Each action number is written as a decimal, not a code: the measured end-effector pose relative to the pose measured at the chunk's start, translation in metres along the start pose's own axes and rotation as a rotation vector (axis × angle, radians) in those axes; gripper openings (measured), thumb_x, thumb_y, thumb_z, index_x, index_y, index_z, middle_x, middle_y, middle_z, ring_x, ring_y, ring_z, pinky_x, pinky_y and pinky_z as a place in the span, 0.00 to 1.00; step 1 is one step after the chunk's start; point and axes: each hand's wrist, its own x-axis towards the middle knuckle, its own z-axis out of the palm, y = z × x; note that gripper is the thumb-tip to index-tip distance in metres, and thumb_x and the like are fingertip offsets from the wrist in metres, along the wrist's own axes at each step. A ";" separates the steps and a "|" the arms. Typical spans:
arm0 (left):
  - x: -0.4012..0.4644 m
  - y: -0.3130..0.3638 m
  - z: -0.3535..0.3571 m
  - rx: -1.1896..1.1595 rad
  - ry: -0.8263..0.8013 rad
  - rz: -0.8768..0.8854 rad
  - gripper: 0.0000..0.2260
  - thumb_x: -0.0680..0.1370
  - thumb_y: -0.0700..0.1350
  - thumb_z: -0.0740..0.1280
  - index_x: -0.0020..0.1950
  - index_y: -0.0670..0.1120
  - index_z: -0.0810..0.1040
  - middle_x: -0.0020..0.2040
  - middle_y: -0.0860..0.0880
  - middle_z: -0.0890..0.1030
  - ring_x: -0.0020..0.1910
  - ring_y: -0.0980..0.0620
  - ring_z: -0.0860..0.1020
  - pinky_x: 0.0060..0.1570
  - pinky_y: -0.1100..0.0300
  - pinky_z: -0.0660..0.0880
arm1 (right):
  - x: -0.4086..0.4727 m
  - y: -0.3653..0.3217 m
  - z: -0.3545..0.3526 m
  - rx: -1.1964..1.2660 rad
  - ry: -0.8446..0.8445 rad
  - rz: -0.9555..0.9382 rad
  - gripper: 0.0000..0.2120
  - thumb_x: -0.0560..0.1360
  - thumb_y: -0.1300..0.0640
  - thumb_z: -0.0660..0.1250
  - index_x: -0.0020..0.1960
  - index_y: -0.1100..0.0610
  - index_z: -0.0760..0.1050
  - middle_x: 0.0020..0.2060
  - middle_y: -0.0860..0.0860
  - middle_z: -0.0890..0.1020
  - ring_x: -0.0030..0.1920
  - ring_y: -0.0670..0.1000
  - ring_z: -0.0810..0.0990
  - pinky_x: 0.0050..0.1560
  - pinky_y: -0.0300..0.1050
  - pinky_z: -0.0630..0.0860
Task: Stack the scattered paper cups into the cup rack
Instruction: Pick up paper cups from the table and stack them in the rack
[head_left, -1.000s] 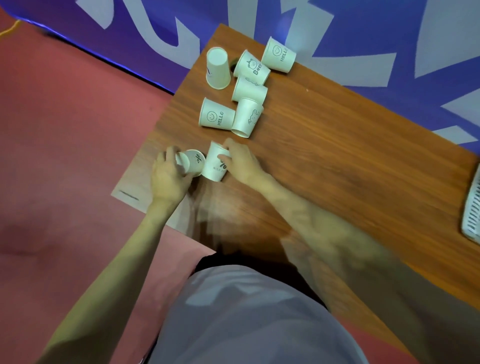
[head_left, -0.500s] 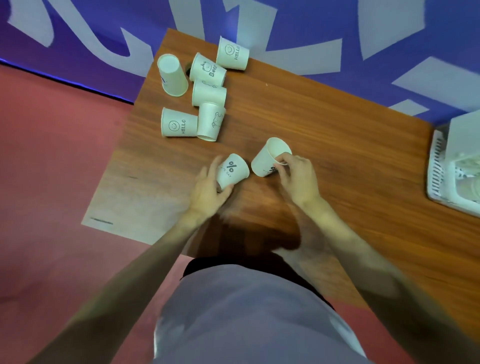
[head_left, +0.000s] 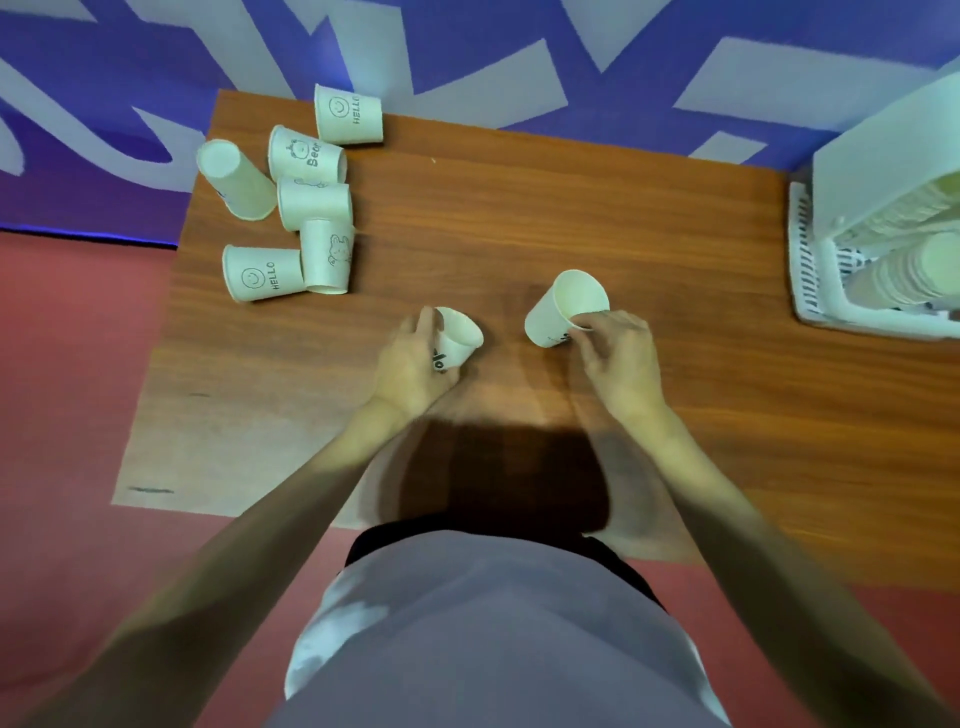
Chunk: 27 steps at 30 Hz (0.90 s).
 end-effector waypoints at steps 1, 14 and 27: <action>0.002 0.011 0.003 -0.028 0.011 0.020 0.25 0.65 0.45 0.75 0.56 0.40 0.69 0.51 0.41 0.74 0.48 0.38 0.74 0.42 0.54 0.69 | -0.003 0.008 -0.008 0.003 0.026 -0.011 0.06 0.74 0.63 0.69 0.49 0.63 0.82 0.42 0.59 0.84 0.45 0.61 0.81 0.51 0.53 0.72; 0.046 0.216 0.083 -0.217 -0.007 0.278 0.42 0.66 0.49 0.76 0.73 0.41 0.58 0.69 0.42 0.68 0.68 0.45 0.67 0.65 0.60 0.63 | -0.034 0.190 -0.170 -0.015 0.503 0.142 0.07 0.76 0.61 0.67 0.50 0.63 0.81 0.42 0.59 0.84 0.42 0.59 0.81 0.45 0.53 0.76; 0.076 0.367 0.115 -0.330 0.090 0.527 0.30 0.68 0.46 0.74 0.67 0.41 0.68 0.63 0.47 0.74 0.62 0.49 0.72 0.59 0.55 0.73 | 0.003 0.307 -0.238 -0.267 0.581 0.082 0.08 0.76 0.63 0.64 0.50 0.60 0.81 0.40 0.57 0.81 0.43 0.61 0.78 0.46 0.50 0.66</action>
